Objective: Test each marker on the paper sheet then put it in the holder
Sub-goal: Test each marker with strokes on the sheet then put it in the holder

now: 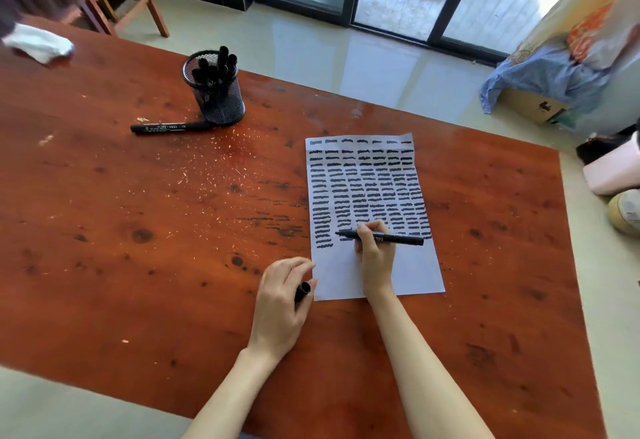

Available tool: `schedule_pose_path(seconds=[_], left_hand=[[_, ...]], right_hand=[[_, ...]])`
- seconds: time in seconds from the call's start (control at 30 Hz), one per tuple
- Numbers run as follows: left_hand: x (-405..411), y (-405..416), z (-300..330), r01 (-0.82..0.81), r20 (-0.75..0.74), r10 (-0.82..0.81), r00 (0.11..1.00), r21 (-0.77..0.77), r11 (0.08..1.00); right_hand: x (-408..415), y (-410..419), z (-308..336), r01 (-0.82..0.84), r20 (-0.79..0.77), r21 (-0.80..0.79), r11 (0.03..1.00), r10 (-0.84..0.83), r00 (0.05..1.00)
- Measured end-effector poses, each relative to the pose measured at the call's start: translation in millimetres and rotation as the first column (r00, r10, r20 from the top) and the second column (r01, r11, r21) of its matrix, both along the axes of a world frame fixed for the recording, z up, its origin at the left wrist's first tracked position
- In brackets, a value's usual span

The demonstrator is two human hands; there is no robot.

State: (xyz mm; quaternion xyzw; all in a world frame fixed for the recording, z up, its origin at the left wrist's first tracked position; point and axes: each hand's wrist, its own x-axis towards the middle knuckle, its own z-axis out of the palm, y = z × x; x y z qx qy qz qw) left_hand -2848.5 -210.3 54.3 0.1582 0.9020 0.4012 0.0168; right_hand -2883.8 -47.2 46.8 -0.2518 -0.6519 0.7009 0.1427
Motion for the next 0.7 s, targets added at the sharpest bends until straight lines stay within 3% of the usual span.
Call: schedule_pose_path(seconds=[0.1,0.3,0.4,0.5,0.63,0.7], left_hand=[[-5.2,2.8,32.8,0.004,0.126,-0.007,0.992,0.019,1.000],[-13.0,10.5,73.6,0.074,0.089,-0.063,0.994,-0.129,0.989],[-5.7,10.7,88.3,0.188,0.222,-0.157,0.962,-0.123,0.974],[9.1,8.7,102.2,0.213,0.291,-0.204,0.935,0.002,0.977],[29.8,8.2,119.9,0.240,0.113,-0.263,0.958,0.189,0.952],[37.7,11.6,130.0,0.231,0.104,-0.265,0.958,0.264,0.936]], right_hand=[[-0.7,3.6,19.6,-0.057,0.054,-0.114,0.992,0.064,0.996],[37.7,9.4,73.7,-0.242,-0.032,-0.176,0.954,0.241,0.970],[67.9,12.7,98.7,-0.239,-0.062,-0.315,0.919,0.231,0.971],[95.5,19.7,118.8,-0.128,-0.058,-0.337,0.933,0.115,0.992],[123.7,31.1,140.7,-0.014,-0.107,-0.352,0.936,-0.025,0.994],[134.7,33.4,149.5,-0.005,-0.149,-0.351,0.936,-0.051,0.987]])
